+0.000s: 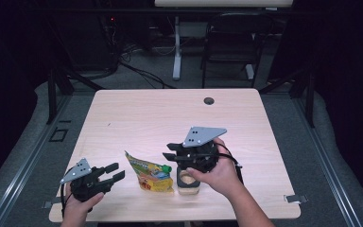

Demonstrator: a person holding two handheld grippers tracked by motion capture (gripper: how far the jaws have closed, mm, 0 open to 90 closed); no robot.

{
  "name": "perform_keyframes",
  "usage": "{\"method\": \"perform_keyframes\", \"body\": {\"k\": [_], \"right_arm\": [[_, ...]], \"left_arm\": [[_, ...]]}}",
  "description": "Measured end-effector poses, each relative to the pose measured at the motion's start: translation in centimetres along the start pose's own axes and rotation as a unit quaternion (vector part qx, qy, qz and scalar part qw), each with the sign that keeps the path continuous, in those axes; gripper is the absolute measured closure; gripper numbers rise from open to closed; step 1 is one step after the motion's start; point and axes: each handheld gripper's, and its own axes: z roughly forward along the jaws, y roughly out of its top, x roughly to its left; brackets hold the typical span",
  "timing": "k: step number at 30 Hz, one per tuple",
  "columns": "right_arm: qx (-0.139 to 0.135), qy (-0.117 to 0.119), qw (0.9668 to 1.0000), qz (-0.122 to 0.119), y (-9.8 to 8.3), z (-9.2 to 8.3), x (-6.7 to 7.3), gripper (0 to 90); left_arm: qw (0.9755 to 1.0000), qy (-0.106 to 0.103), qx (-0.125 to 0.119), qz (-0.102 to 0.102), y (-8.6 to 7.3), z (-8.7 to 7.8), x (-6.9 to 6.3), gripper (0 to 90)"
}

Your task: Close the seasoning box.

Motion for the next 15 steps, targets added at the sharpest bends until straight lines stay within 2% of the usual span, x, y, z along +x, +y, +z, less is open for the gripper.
{"method": "perform_keyframes", "body": {"k": [4,15], "right_arm": [[-0.012,-0.021,0.9997,0.011,-0.3,-0.6,-0.5,67.7],[-0.001,-0.059,0.9977,0.032,-1.8,-1.7,-1.9,66.8]], "left_arm": [[1.0,0.0,-0.002,0.0,0.1,0.0,0.0,54.2],[1.0,0.001,-0.004,-0.005,0.0,-0.1,0.0,54.2]]}}
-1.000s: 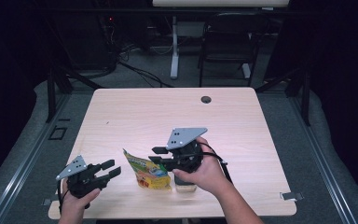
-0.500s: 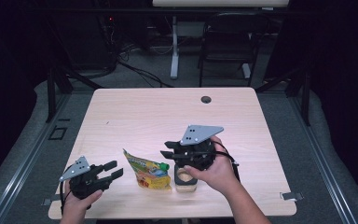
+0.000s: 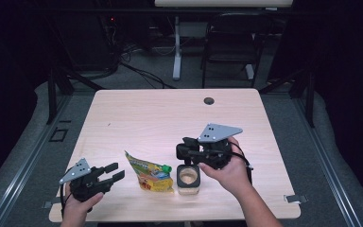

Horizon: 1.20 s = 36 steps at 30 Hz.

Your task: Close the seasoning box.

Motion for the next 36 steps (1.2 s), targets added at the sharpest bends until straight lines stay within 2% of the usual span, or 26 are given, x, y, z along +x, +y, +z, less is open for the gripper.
{"method": "perform_keyframes", "body": {"k": [10,16,27,36], "right_arm": [[0.019,-0.033,0.999,0.026,-1.6,0.3,-1.3,67.2],[0.029,-0.033,0.9983,0.039,-2.0,0.6,-2.2,67.1],[0.064,-0.052,0.995,0.057,-2.4,1.6,-3.6,62.5],[0.084,-0.055,0.993,0.064,-2.6,2.6,-3.9,58.5]], "left_arm": [[1.0,0.001,0.001,0.0,0.0,0.1,0.0,54.2],[1.0,0.001,0.0,0.001,0.0,0.0,0.1,54.2],[1.0,0.002,-0.001,-0.002,0.0,-0.1,0.1,54.2],[1.0,0.002,-0.002,-0.001,0.0,-0.1,0.1,54.2]]}}
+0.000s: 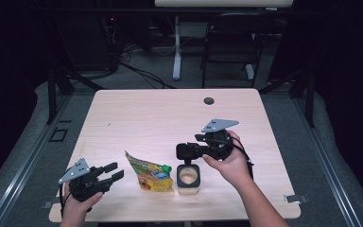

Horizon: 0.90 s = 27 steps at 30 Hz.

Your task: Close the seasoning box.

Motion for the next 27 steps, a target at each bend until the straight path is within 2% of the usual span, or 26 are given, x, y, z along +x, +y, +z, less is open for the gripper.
{"method": "perform_keyframes", "body": {"k": [11,21,24,25,27], "right_arm": [[0.02,0.001,0.9998,0.001,-0.5,1.1,0.0,57.8],[0.027,0.006,0.9996,0.001,-0.8,1.4,0.0,57.9],[0.023,0.007,0.9997,0.003,-0.9,1.5,0.1,57.4],[0.022,0.007,0.9997,0.003,-0.9,1.5,0.1,57.3],[0.022,0.007,0.9997,0.003,-0.9,1.4,0.2,57.4]], "left_arm": [[1.0,0.001,0.0,0.002,0.0,0.0,0.1,54.2],[1.0,0.002,0.001,0.0,0.0,0.0,0.1,54.2],[1.0,-0.005,0.003,-0.005,0.0,0.0,0.2,54.1],[1.0,0.002,0.002,-0.004,0.0,0.0,0.1,54.1],[1.0,-0.003,0.004,-0.003,0.0,-0.1,0.3,54.1]]}}
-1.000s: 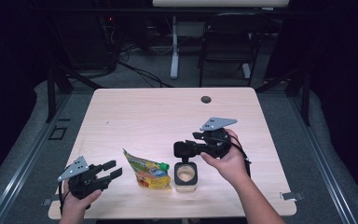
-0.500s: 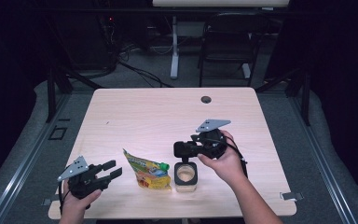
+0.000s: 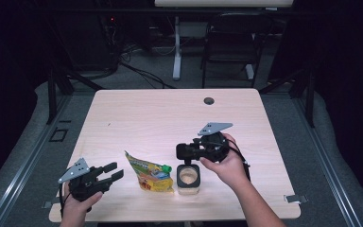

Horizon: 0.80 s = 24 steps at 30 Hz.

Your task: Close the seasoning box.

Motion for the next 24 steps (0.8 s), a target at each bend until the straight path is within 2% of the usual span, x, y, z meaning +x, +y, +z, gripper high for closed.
{"method": "perform_keyframes", "body": {"k": [2,5,6,24], "right_arm": [[-0.001,0.0,1.0,-0.001,-0.02,-0.05,0.05,57.4],[0.0,0.001,1.0,-0.006,-0.04,-0.15,0.09,57.3],[0.0,0.0,1.0,-0.007,-0.06,-0.19,0.14,57.3],[0.0,-0.007,0.9996,-0.026,-0.31,-0.53,0.86,57.8]], "left_arm": [[1.0,0.006,-0.003,-0.001,-0.01,0.02,-0.07,54.1],[1.0,0.0,-0.001,-0.002,-0.01,0.02,-0.04,54.1],[1.0,0.006,-0.002,-0.002,-0.03,0.07,-0.11,54.1],[1.0,0.005,-0.003,-0.002,-0.02,0.09,-0.16,54.1]]}}
